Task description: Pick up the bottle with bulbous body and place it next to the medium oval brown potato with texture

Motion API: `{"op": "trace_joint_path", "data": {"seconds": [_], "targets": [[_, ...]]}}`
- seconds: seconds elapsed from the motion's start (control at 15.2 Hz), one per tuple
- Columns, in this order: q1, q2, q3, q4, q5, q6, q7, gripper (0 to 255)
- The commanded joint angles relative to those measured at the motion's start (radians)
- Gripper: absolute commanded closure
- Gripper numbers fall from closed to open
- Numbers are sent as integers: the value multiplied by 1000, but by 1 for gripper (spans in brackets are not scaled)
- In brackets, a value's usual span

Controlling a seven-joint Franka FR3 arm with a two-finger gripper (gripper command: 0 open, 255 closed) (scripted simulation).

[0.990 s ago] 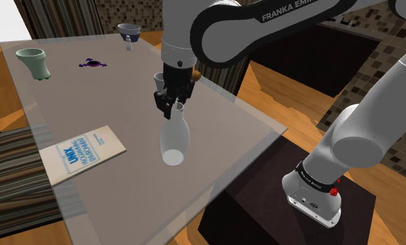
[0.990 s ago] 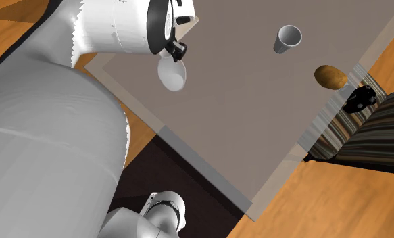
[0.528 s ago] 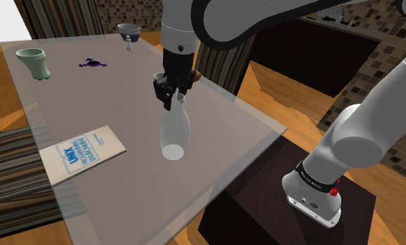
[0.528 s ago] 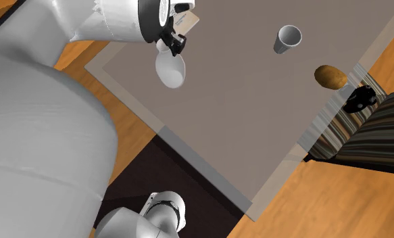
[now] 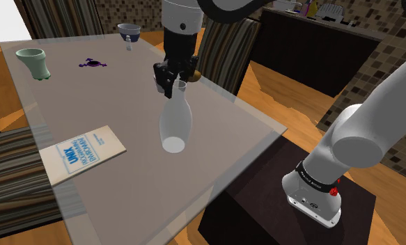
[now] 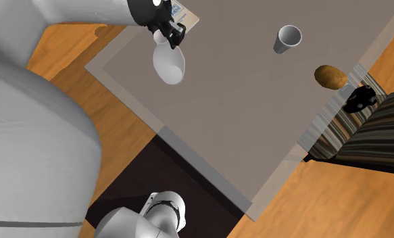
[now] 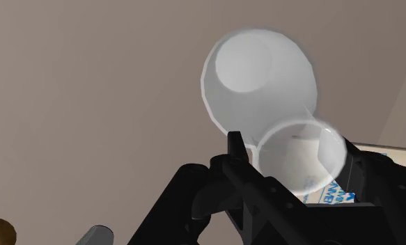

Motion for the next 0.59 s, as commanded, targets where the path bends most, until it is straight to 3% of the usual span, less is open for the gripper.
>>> {"op": "trace_joint_path", "data": {"seconds": [0.0, 0.53], "targets": [[0, -2, 0, 27, 0, -28, 1, 255], [-2, -6, -4, 130, 2, -135, -2, 255]]}}
